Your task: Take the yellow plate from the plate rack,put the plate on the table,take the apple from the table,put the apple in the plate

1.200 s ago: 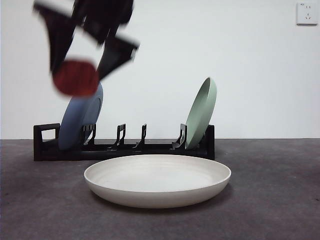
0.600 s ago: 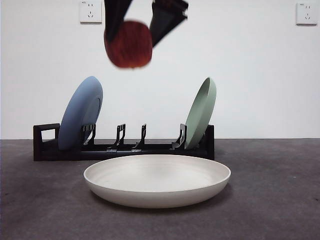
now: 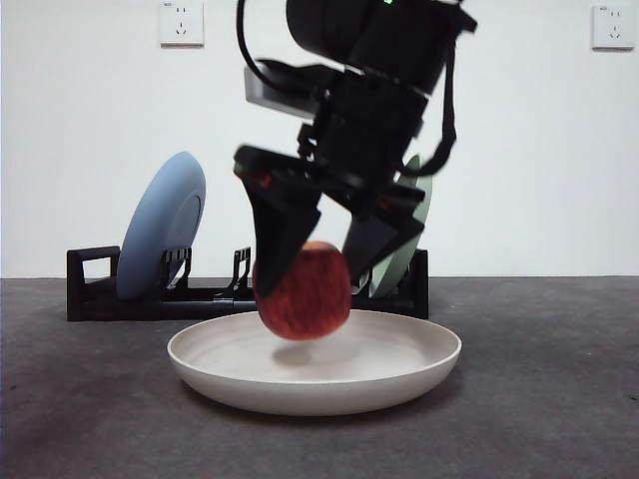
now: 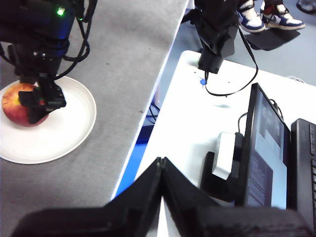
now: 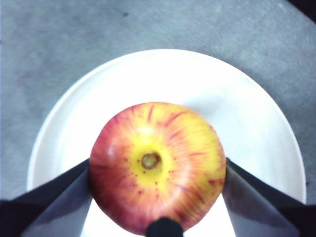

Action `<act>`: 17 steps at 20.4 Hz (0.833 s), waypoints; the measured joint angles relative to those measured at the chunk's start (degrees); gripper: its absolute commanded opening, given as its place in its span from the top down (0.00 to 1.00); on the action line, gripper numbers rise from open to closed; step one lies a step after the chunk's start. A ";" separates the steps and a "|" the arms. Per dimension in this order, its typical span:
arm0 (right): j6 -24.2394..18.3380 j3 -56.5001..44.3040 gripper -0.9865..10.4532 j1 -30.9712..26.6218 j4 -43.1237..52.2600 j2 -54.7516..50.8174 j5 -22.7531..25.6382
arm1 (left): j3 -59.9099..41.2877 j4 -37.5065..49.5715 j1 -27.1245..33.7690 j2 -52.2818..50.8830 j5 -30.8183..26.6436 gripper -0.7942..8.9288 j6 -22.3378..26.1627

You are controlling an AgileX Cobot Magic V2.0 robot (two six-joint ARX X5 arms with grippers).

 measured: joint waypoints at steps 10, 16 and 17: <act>1.46 -6.84 0.92 -1.88 7.30 -0.66 -0.44 | 0.00 -0.02 0.00 1.84 0.48 0.93 1.01; 1.88 -7.15 0.58 -1.95 7.69 -0.76 -1.70 | 0.00 -0.02 0.00 1.84 0.50 0.93 1.03; 1.92 -7.15 0.55 -1.97 7.69 -0.76 -1.86 | 0.00 -0.02 0.00 1.84 0.50 0.93 1.03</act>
